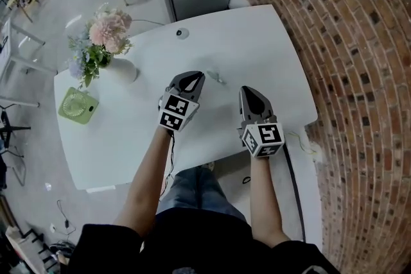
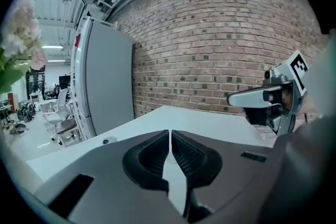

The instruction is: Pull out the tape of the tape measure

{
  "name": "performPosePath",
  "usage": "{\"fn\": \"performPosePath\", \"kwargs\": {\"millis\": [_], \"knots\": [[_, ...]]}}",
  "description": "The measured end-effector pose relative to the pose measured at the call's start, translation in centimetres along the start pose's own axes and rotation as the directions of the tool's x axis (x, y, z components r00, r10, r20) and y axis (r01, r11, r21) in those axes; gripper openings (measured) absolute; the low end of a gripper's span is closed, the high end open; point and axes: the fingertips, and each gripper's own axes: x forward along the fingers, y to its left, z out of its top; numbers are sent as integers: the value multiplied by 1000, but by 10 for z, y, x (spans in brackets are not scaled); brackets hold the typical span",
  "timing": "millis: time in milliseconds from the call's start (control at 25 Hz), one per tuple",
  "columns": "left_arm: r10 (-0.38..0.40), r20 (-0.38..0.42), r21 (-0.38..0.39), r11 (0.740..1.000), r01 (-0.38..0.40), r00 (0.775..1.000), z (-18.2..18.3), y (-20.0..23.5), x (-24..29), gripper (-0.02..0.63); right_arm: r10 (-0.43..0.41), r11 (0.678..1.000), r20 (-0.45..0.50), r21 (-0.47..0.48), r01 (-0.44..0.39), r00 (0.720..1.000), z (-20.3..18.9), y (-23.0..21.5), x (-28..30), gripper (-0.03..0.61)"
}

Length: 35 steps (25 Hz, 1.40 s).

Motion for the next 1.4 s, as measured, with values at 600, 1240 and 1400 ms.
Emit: {"fn": "performPosePath", "kwargs": {"millis": [600,1240,1400], "knots": [[-330,-219,177,912,370,918,-59,-1,80,181,38,999,-94,-2,-38,995,-48,-13,32,3],[-442,-293,192,841,505,848,-75,-9,90,141,37,999,-136,-11,-39,990,-61,-12,34,3],[-449,-300,207,831,517,842,-76,-13,83,92,35,999,-137,-7,-37,990,-60,-10,31,3]]}}
